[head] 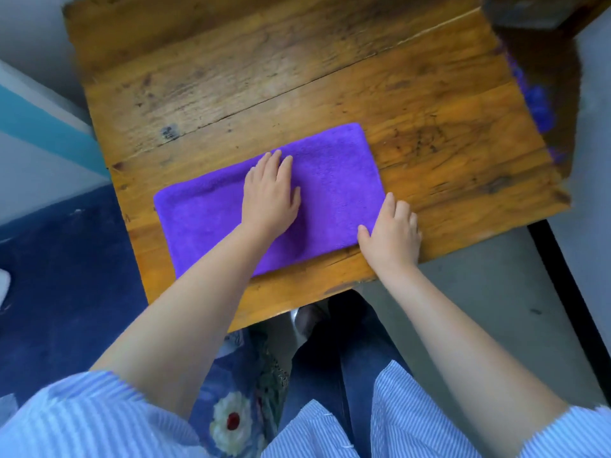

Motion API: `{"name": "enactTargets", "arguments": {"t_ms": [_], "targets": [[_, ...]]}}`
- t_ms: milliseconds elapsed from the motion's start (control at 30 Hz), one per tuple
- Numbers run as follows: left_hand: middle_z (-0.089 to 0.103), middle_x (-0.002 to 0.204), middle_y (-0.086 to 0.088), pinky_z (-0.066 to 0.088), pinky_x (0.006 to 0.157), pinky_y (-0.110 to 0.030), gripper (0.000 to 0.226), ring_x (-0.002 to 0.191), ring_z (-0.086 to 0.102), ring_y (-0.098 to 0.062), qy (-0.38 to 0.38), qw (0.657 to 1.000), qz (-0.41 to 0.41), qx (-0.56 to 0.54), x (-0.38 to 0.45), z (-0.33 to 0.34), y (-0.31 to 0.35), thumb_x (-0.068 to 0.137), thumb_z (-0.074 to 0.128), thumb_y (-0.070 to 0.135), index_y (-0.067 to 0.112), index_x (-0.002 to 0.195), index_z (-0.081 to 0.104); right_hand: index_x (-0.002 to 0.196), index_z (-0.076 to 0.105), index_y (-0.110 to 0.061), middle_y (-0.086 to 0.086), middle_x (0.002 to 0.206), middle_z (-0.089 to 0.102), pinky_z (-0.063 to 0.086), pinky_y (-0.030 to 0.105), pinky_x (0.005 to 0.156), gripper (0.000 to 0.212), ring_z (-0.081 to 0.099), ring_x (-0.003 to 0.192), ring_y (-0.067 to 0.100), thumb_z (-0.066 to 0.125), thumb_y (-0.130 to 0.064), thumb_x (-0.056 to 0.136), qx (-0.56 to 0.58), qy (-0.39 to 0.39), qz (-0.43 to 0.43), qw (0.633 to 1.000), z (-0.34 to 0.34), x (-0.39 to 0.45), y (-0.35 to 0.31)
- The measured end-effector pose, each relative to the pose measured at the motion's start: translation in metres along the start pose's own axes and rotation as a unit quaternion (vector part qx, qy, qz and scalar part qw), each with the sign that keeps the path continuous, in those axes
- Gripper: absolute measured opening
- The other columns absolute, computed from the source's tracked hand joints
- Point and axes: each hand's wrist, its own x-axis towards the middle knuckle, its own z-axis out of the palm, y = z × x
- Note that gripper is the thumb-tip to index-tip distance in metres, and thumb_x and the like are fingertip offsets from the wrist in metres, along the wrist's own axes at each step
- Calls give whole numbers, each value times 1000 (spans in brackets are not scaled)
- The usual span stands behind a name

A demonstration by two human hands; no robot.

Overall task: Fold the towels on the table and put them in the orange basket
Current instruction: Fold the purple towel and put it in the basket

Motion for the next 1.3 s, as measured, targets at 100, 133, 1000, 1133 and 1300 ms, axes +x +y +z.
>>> {"name": "enactTargets", "arguments": {"t_ms": [100, 133, 1000, 1133, 1300], "targets": [[35, 144, -15, 28, 105, -41, 53, 131, 34, -30, -56, 998, 26, -4, 48, -8, 34, 89, 47, 16, 6, 139, 31, 139, 20, -3, 17, 131, 38, 40, 43, 94, 68, 46, 117, 36, 59, -20, 85, 53, -45, 48, 996, -4, 9, -8], [38, 141, -15, 31, 104, -41, 55, 129, 37, -31, -78, 997, 17, -20, 60, -10, 42, 88, 48, 15, 8, 139, 30, 135, 26, -3, 17, 130, 42, 40, 42, 93, 62, 47, 117, 36, 60, -19, 84, 61, -50, 62, 995, -6, 12, -9], [47, 64, 0, 29, 43, -6, 15, 59, 40, -13, -63, 977, 67, -193, 160, -120, 32, 73, 60, -2, 13, 72, 56, 83, 49, -11, 17, 102, 58, 28, 20, 51, 18, 44, 82, 16, 62, -1, 75, 151, 114, -129, 973, -135, 118, -22], [60, 78, -20, 32, 62, -26, 14, 75, 54, -28, 16, 975, 199, -101, 130, -128, 1, 68, 60, -10, -9, 81, 62, 84, 54, 0, 20, 95, 55, 32, 19, 53, 14, 52, 82, 23, 66, -1, 76, 114, 154, -238, 952, -129, 85, -38], [58, 61, -21, 35, 57, -30, 6, 58, 56, -32, 22, 920, 392, -4, 73, -115, -37, 55, 53, -7, -6, 60, 57, 65, 54, 2, 23, 70, 56, 42, 37, 59, 14, 56, 64, 37, 56, 15, 59, 91, 151, -361, 916, -89, 27, -33]]}}
